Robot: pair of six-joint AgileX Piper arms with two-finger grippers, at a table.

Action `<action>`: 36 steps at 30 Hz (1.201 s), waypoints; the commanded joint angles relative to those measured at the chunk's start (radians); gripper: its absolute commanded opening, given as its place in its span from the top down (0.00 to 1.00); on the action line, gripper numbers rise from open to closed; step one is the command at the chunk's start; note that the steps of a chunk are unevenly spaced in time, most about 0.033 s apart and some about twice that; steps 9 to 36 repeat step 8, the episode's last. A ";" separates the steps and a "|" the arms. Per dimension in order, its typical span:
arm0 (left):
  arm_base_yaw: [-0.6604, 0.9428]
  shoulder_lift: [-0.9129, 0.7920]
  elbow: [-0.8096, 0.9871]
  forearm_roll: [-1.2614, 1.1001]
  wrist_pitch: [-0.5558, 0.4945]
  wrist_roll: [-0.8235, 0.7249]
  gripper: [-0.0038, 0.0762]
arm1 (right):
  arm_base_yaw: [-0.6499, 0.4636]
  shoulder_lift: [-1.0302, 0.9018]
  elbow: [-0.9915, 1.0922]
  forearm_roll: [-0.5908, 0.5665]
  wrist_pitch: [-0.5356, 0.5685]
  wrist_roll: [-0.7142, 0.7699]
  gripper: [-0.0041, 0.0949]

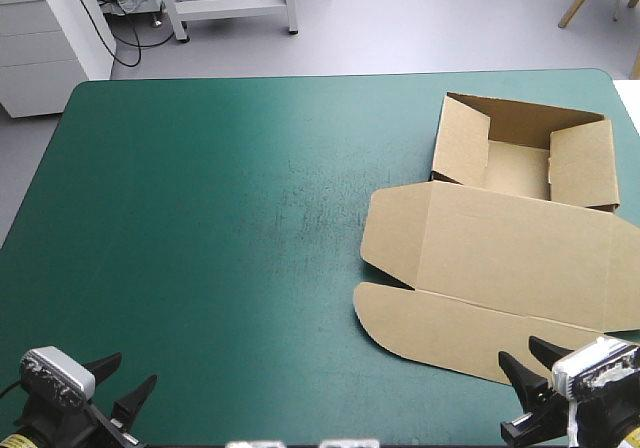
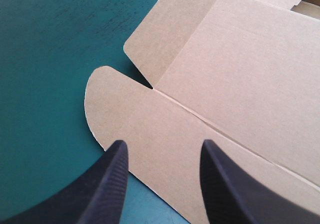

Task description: Fold the box

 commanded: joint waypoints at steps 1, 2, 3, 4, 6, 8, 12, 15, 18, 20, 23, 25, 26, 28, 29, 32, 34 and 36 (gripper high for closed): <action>-0.008 0.011 -0.015 -0.002 -0.073 -0.001 0.45 | 0.004 0.013 0.004 0.025 -0.098 -0.004 0.55; -0.008 0.011 -0.015 -0.002 -0.073 -0.001 0.45 | 0.004 0.013 0.009 0.025 -0.100 -0.007 0.55; -0.008 0.011 -0.015 -0.002 -0.073 -0.001 0.45 | 0.004 0.013 0.009 0.025 -0.100 -0.007 0.57; -0.008 0.011 -0.015 -0.002 -0.073 -0.001 0.45 | 0.004 0.013 0.009 0.025 -0.100 -0.007 0.58; -0.008 0.011 -0.015 -0.002 -0.073 -0.001 0.45 | 0.004 0.013 0.009 0.025 -0.100 -0.007 0.62; -0.008 0.011 -0.015 -0.002 -0.073 -0.001 0.45 | 0.004 0.013 0.009 0.025 -0.100 -0.007 0.65; -0.008 0.011 -0.015 -0.002 -0.073 -0.001 0.45 | 0.004 0.013 0.009 0.025 -0.100 -0.007 0.65; -0.008 0.011 -0.015 -0.002 -0.073 -0.001 0.45 | 0.004 0.013 0.009 0.025 -0.100 -0.007 0.65; -0.008 0.011 -0.015 -0.002 -0.073 -0.001 0.45 | 0.004 0.013 0.009 0.025 -0.100 -0.007 0.65; -0.008 0.011 -0.015 -0.002 -0.073 -0.001 0.45 | 0.004 0.013 0.009 0.025 -0.100 -0.007 0.65; -0.008 0.011 -0.015 -0.002 -0.073 -0.001 0.45 | 0.004 0.013 0.009 0.025 -0.100 -0.007 0.65; -0.008 0.011 -0.015 -0.002 -0.073 -0.001 0.45 | 0.004 0.013 0.009 0.025 -0.100 -0.007 0.65; -0.008 0.011 -0.015 -0.002 -0.073 -0.001 0.45 | 0.004 0.013 0.009 0.025 -0.100 -0.007 0.65; -0.008 0.011 -0.015 -0.002 -0.073 -0.001 0.45 | 0.004 0.013 0.009 0.025 -0.100 -0.007 0.65; -0.008 0.011 -0.015 -0.002 -0.073 -0.001 0.45 | 0.004 0.013 0.009 0.025 -0.100 -0.007 0.65; -0.008 0.011 -0.015 -0.002 -0.073 -0.001 0.45 | 0.004 0.013 0.009 0.025 -0.100 -0.007 0.65; -0.008 0.011 -0.015 -0.002 -0.073 -0.001 0.45 | 0.004 0.013 0.009 0.025 -0.100 -0.007 0.65; -0.008 0.011 -0.015 -0.002 -0.073 -0.001 0.45 | 0.004 0.013 0.009 0.025 -0.100 -0.007 0.65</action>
